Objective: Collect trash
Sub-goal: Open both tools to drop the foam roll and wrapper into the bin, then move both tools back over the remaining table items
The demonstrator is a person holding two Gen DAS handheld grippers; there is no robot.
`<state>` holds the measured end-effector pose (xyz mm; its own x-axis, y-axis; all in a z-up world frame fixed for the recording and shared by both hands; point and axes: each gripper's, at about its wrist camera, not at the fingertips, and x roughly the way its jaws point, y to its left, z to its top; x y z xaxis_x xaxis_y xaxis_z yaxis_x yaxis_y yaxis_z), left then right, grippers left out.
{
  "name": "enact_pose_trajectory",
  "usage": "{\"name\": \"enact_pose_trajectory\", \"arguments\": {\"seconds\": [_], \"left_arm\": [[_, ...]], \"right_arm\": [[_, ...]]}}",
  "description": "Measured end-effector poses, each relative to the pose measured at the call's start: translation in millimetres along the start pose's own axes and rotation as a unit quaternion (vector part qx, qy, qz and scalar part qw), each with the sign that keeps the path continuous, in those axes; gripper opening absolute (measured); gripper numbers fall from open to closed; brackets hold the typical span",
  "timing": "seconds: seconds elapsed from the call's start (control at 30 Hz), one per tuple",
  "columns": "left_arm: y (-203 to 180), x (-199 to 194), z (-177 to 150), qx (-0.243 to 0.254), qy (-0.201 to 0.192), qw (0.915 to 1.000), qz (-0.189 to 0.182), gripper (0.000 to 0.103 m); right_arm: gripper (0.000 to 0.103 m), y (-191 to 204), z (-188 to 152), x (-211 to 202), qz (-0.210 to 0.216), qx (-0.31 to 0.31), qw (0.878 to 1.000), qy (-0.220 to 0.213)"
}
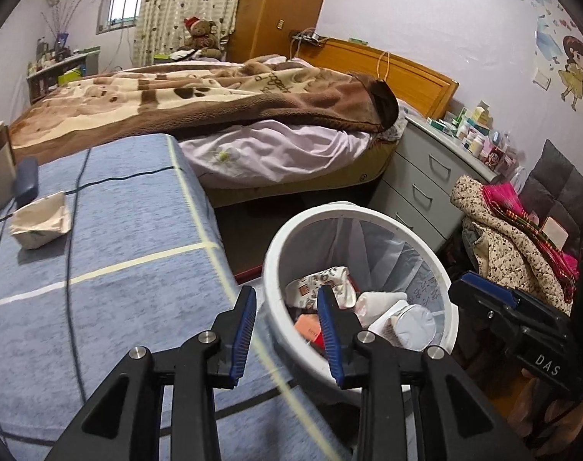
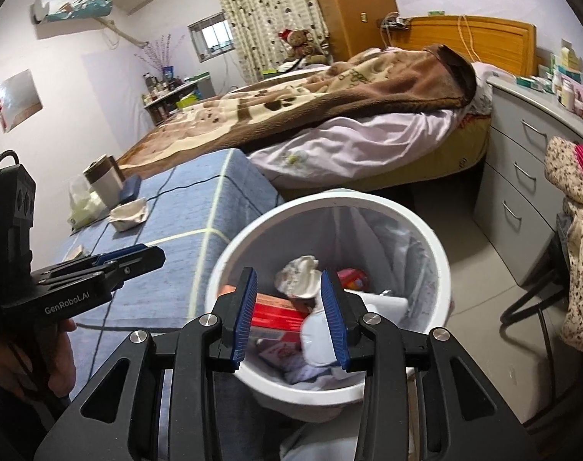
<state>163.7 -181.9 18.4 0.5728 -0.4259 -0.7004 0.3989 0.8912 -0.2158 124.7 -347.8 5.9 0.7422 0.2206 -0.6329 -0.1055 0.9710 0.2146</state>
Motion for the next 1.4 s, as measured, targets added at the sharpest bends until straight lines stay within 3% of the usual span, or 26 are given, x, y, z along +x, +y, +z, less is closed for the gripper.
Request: {"name": "enact_pose_trajectory", "arguments": {"seconds": [0.83, 1.4], "left_arm": [[77, -84, -52, -0.051, -0.045, 0.9934, 0.093, 0.033], [113, -121, -72, -0.081, -0.062, 0.9861, 0.131, 0.033]], "right_arm": [[0.036, 75, -7, -5, 0.069, -0.078, 0.994, 0.017], [0.036, 114, -11, 1, 0.098, -0.110, 0.989, 0.033]]}}
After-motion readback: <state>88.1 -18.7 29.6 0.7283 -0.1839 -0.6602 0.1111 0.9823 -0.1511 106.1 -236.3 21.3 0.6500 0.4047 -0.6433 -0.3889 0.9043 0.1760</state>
